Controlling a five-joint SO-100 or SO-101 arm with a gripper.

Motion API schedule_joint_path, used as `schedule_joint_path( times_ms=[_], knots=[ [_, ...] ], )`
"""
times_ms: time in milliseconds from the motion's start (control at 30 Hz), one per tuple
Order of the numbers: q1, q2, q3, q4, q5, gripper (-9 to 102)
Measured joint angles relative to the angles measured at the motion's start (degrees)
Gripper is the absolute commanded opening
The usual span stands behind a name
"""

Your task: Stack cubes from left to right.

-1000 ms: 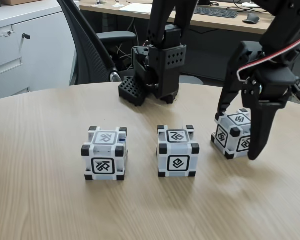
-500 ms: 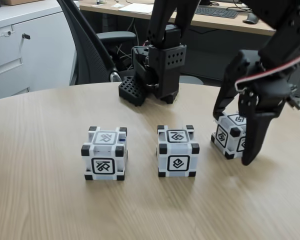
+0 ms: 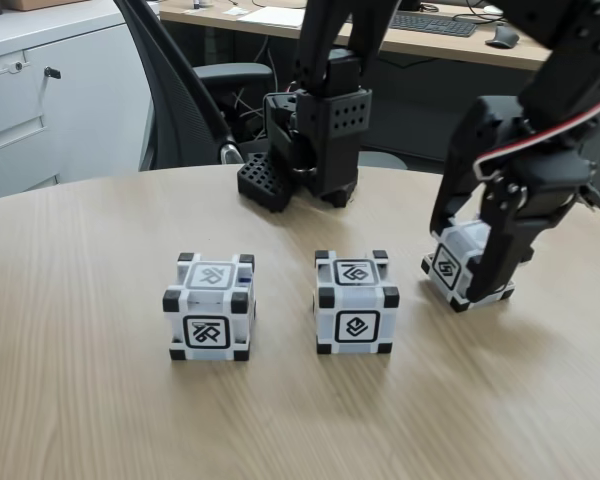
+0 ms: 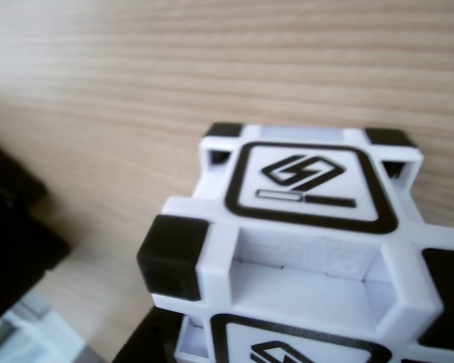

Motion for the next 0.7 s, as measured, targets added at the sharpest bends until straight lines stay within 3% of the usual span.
schedule_joint_path(
  times_ms=[133,700],
  knots=[
    [0.4,0.0,0.0,0.0,-1.1,6],
    [0.0,8.4,1.1,0.0,-4.2,1]
  ],
)
